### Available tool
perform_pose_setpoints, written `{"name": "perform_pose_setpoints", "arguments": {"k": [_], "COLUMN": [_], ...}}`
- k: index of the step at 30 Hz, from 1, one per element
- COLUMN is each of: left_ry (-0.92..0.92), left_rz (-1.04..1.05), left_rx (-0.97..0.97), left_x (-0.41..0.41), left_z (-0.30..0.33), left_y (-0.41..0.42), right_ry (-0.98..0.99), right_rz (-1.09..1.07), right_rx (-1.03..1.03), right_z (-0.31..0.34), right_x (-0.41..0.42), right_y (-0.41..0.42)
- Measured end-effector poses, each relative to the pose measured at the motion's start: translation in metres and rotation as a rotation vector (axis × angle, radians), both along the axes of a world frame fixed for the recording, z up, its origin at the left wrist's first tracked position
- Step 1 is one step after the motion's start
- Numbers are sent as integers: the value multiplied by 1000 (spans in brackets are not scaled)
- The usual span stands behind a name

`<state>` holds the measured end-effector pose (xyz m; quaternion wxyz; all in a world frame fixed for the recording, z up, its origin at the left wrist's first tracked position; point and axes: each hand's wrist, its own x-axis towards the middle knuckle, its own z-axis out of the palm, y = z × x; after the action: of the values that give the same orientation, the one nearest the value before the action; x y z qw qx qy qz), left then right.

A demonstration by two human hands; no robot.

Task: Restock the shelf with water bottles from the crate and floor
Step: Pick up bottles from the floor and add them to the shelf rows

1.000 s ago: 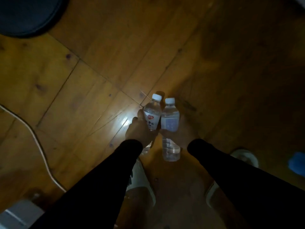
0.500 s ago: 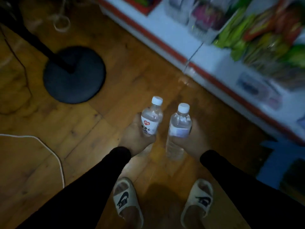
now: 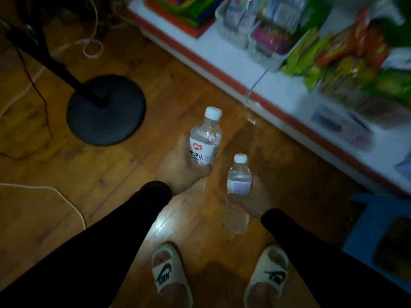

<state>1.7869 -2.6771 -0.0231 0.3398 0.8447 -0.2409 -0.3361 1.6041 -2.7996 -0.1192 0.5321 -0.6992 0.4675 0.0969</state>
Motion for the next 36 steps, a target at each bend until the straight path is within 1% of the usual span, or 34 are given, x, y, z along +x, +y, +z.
{"name": "perform_pose_setpoints", "arguments": {"k": [2, 5, 9, 13, 15, 17, 19, 21, 22, 24, 26, 28, 31, 34, 36], "left_ry": [49, 57, 118, 139, 132, 129, 116, 107, 108, 104, 70, 19, -32, -132, -163], "left_rz": [10, -42, -89, -100, -107, -118, -127, -133, -130, -130, -151, -195, -252, -383, -474], "left_rx": [70, 155, 233, 295, 310, 314, 307, 289, 276, 235, 193, 149, 53, -82, -136], "left_x": [-16, -36, -50, -52, -51, -50, -50, -48, -47, -43, -39, -33, -24, -15, -10], "left_z": [-48, -114, -177, -209, -212, -206, -190, -163, -146, -105, -56, 2, 105, 220, 300], "left_y": [20, 52, 78, 87, 86, 82, 75, 62, 54, 32, 7, -23, -70, -115, -142], "right_ry": [60, 131, 209, 236, 249, 263, 214, 103, 36, -120, -262, -362, -471, -558, -623], "right_rz": [21, 31, 38, 79, 110, 97, 33, -41, -94, -210, -221, -195, -144, -173, -189], "right_rx": [19, 69, 101, 113, 111, 145, 153, 121, 144, 257, 343, 399, 276, 144, 73], "right_z": [-57, -132, -205, -244, -247, -233, -203, -154, -124, -58, 6, 71, 177, 294, 376], "right_x": [-20, -44, -59, -55, -53, -50, -43, -25, -14, 7, 22, 35, 47, 45, 36], "right_y": [22, 51, 76, 81, 78, 72, 60, 44, 35, 15, -7, -28, -66, -111, -138]}}
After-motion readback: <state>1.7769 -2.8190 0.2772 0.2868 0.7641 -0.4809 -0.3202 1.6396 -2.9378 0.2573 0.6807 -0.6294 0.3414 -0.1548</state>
